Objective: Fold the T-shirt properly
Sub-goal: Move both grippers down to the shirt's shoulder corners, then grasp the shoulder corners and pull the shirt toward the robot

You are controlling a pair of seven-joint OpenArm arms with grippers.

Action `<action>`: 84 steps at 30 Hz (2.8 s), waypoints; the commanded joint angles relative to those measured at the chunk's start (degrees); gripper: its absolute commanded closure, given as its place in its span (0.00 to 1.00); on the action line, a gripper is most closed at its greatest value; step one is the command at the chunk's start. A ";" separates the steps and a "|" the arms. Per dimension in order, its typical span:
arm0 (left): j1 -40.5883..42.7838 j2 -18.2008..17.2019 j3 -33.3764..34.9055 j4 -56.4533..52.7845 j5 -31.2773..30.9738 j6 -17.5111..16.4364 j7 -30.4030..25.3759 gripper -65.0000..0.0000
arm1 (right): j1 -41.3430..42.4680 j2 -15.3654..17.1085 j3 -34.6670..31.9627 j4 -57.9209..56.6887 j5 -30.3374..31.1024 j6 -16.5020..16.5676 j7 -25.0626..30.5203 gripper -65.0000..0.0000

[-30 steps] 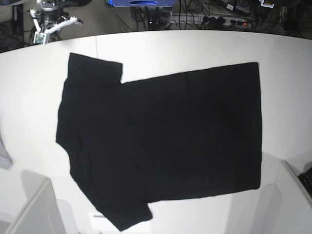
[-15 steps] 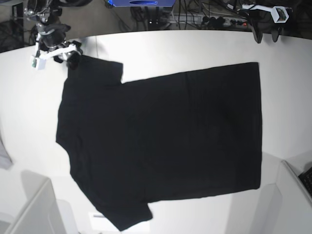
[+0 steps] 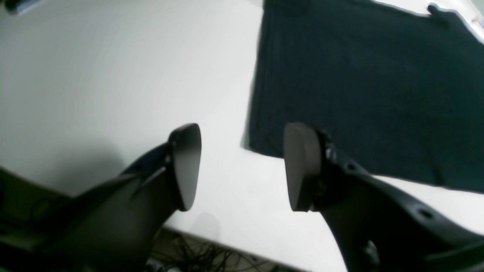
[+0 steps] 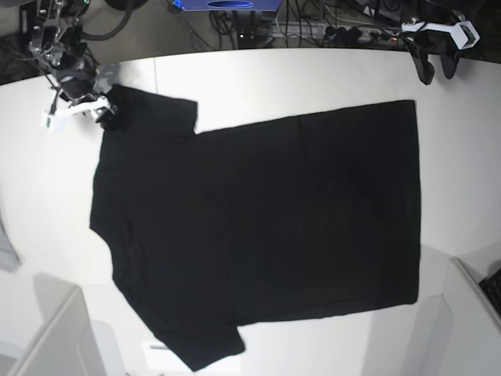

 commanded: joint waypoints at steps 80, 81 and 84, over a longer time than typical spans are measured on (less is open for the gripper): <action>-22.70 5.44 -12.60 -6.07 -5.93 -1.72 44.43 1.00 | -8.92 0.05 -5.74 7.69 -7.14 1.11 -2.04 1.00; -22.35 5.44 -12.60 -6.07 -5.93 -1.72 44.43 1.00 | -9.62 0.05 -5.74 8.04 -7.05 1.11 -2.04 1.00; -21.29 4.74 -13.74 -6.25 -5.84 -1.72 44.43 1.00 | -12.00 -1.09 -5.74 9.19 -7.14 1.11 -2.04 1.00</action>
